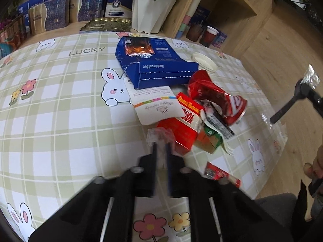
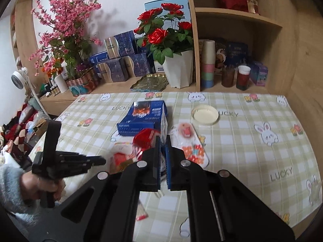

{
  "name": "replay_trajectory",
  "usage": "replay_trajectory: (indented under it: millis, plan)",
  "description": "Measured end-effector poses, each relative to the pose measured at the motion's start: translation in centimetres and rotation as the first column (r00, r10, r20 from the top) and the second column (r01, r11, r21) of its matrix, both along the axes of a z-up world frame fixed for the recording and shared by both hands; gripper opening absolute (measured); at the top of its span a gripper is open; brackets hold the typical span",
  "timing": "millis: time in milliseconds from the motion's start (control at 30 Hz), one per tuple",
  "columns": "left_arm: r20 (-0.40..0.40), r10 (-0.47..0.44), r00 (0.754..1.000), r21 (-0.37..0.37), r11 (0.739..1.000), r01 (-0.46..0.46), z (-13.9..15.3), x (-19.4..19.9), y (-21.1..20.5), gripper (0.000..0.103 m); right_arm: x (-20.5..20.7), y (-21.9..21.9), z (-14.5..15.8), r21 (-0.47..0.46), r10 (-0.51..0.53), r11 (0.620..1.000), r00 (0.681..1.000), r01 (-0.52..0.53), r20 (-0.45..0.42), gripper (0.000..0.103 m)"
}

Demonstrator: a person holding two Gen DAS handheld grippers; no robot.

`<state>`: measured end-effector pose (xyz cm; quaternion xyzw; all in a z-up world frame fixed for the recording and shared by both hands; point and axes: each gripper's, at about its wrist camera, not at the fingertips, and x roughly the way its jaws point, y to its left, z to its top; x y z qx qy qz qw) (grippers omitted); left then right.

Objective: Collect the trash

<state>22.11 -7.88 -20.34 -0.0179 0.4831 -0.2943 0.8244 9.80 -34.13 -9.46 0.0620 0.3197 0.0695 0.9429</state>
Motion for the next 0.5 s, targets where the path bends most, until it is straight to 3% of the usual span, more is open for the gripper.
replay_trajectory:
  millis: [500]
  plan:
    - [0.066,-0.043,0.997,-0.065,0.997,0.047,4.6,-8.1,3.8,0.003,-5.0,2.4,-1.0,0.073,0.076,0.995,0.997,-0.073,-0.032,0.008]
